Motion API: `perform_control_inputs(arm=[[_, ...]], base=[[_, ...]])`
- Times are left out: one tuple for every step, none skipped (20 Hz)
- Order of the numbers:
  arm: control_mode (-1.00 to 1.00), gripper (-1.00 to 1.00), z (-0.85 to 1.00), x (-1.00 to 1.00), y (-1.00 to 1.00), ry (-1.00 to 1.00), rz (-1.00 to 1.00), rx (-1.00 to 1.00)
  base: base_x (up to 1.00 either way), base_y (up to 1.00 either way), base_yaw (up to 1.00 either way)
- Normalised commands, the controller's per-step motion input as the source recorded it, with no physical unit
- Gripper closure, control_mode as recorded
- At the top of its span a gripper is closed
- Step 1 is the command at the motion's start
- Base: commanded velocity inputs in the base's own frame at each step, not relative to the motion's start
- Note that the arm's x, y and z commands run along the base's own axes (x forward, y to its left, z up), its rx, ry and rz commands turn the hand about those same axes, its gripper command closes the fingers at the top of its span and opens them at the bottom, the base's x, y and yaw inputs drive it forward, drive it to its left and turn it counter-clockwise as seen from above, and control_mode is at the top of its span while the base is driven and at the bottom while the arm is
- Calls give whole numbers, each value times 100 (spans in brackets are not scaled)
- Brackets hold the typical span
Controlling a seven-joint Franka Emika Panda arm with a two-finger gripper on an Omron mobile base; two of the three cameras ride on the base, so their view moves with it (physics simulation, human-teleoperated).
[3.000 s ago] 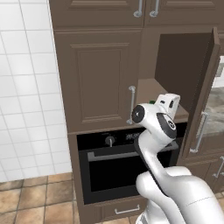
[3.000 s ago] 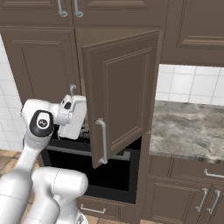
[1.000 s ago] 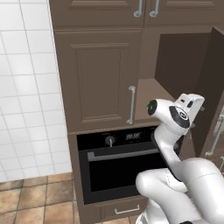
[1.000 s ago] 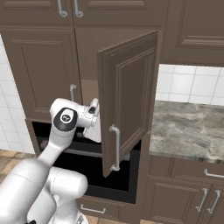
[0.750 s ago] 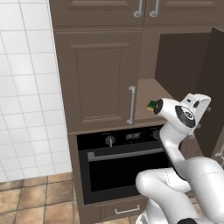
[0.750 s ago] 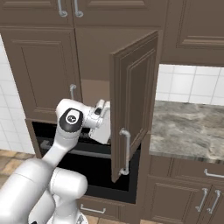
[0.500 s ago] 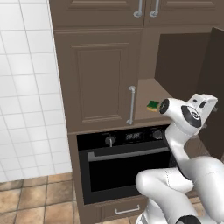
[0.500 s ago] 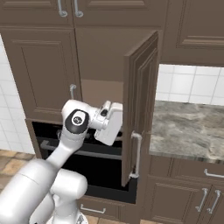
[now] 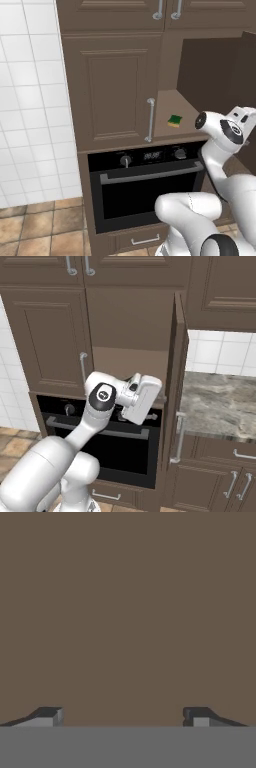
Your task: Open the cabinet. Pick the sponge and place it next to the sink. Then close the cabinet.
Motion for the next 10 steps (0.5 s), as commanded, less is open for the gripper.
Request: perform_control_inputs(arm=[[-100, -100, 0, 0, -22, -3, 0, 0], [-100, -100, 0, 0, -21, -3, 0, 0], [-100, -100, 0, 0, -21, -2, 0, 0], [-100, -100, -1, 0, -18, -2, 0, 0], [-100, -100, 0, 0, -12, -2, 0, 0], [-100, -100, 0, 0, -10, -2, 0, 0], [-100, -100, 0, 0, -6, -1, 0, 0], [-100, -100, 0, 0, 0, 0, 0, 0], [-100, -100, 0, 0, 0, 0, 0, 0], [-100, -100, 0, 0, 0, 0, 0, 0]], base=[[0, 0, 0], [0, 0, 0], [0, 0, 0], [0, 0, 0], [0, 0, 0], [0, 0, 0], [0, 0, 0], [0, 0, 0], [0, 0, 0], [0, 0, 0]])
